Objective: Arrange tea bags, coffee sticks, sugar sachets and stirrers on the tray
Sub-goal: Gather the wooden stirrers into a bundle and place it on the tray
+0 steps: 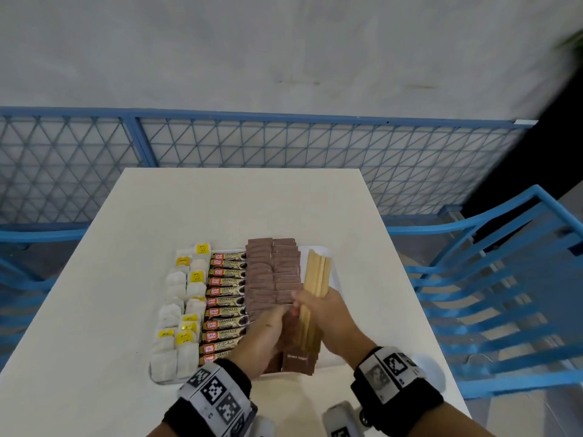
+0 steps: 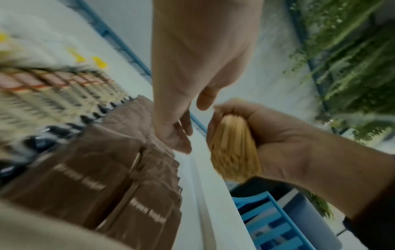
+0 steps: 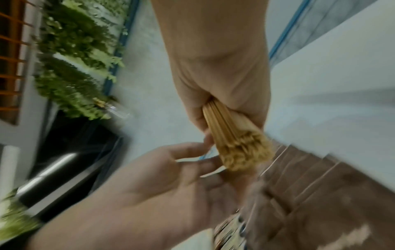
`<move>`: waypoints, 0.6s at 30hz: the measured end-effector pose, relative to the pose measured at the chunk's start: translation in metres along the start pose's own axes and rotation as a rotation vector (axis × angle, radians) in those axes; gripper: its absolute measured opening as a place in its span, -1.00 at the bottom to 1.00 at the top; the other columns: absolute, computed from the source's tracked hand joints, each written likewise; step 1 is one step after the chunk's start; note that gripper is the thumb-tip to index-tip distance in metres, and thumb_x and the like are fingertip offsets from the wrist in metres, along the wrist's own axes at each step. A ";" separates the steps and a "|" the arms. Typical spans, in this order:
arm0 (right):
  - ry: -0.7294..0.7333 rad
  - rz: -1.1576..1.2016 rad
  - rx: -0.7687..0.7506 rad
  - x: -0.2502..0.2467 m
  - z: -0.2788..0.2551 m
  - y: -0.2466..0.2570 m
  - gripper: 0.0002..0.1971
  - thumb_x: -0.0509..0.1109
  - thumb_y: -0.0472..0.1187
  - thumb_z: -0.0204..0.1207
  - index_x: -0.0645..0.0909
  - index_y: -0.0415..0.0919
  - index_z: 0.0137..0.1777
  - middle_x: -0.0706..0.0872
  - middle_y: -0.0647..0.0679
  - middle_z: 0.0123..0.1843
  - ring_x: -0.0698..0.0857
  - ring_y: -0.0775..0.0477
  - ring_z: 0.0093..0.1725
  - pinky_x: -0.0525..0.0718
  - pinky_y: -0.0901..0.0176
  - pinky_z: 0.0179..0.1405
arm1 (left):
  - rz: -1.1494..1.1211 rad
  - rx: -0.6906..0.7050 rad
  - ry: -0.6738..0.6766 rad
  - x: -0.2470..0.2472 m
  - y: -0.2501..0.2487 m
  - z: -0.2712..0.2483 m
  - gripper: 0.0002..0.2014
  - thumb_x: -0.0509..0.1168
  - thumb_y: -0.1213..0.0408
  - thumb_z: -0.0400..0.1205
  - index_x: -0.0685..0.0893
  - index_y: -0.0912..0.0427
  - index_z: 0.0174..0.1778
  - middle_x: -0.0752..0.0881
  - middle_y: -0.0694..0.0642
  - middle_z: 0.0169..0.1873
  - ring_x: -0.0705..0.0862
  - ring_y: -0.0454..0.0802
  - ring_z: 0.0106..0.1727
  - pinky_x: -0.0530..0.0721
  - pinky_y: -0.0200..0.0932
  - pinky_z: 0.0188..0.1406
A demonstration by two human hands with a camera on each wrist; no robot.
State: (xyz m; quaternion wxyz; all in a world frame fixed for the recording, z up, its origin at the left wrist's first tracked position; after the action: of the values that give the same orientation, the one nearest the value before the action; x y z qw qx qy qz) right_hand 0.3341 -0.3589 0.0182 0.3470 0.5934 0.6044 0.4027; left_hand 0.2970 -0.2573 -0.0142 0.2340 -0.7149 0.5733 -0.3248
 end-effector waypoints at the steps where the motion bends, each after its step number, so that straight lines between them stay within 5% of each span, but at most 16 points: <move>1: 0.020 0.017 0.065 -0.007 0.005 -0.005 -0.96 0.43 -0.37 0.44 0.65 -0.27 -0.23 0.71 -0.13 -0.33 0.70 -0.08 -0.29 0.68 0.13 -0.26 | 0.066 0.059 -0.020 0.002 -0.007 0.006 -0.76 0.13 0.24 0.71 0.70 0.21 -0.08 0.76 0.13 -0.32 0.71 0.08 -0.19 0.73 0.00 -0.07; 4: 0.082 -0.039 0.242 -0.023 0.017 -0.018 -0.90 0.45 -0.37 0.41 0.65 -0.31 -0.08 0.74 -0.16 -0.29 0.74 -0.10 -0.29 0.72 0.09 -0.25 | 0.254 0.146 0.002 0.023 -0.024 0.022 -0.72 0.08 0.17 0.72 0.62 0.18 0.20 0.71 0.19 0.05 0.69 0.11 0.09 0.70 0.05 0.14; 9: 0.112 -0.198 0.327 -0.041 0.040 -0.027 -0.90 0.30 -0.45 0.51 0.62 -0.38 -0.21 0.71 -0.26 -0.28 0.72 -0.18 -0.27 0.73 -0.13 0.00 | 0.386 0.052 0.101 0.059 -0.023 0.054 -0.75 0.08 0.25 0.72 0.62 0.29 -0.01 0.64 0.23 -0.19 0.65 0.11 -0.17 0.68 -0.07 -0.25; 11: 0.117 -0.241 0.335 -0.046 0.050 -0.028 -0.84 0.24 -0.50 0.51 0.61 -0.39 -0.23 0.68 -0.29 -0.26 0.70 -0.20 -0.26 0.74 -0.09 -0.07 | 0.442 -0.011 0.093 0.066 -0.020 0.064 -0.77 0.05 0.27 0.73 0.57 0.28 -0.05 0.60 0.19 -0.27 0.62 0.08 -0.23 0.66 -0.10 -0.27; 13: 0.111 -0.292 0.349 -0.050 0.057 -0.030 -0.84 0.22 -0.51 0.52 0.59 -0.38 -0.23 0.67 -0.30 -0.25 0.70 -0.18 -0.26 0.76 0.00 -0.15 | 0.476 -0.046 0.088 0.072 -0.018 0.074 -0.79 0.03 0.29 0.72 0.53 0.32 0.03 0.58 0.24 -0.21 0.62 0.15 -0.15 0.67 -0.03 -0.19; 18: 0.070 -0.456 0.326 -0.057 0.074 -0.039 -0.87 0.26 -0.46 0.48 0.63 -0.47 -0.09 0.71 -0.41 -0.06 0.71 -0.32 -0.04 0.69 -0.20 0.15 | 0.604 0.040 0.014 0.073 -0.025 0.092 -0.69 0.06 0.35 0.66 0.50 0.40 0.27 0.62 0.36 0.00 0.61 0.16 -0.13 0.65 -0.03 -0.24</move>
State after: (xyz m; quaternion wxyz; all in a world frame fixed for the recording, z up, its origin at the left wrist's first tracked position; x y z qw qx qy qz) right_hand 0.3864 -0.4089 -0.0527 0.3075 0.4757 0.7909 0.2317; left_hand 0.3906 -0.3258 -0.0448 0.3298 -0.5050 0.7552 -0.2567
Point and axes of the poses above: each hand's wrist, its own z-axis towards the middle knuckle, its own x-axis out of the palm, y = z × x, the point moved 8 cm from there along z, towards the middle knuckle
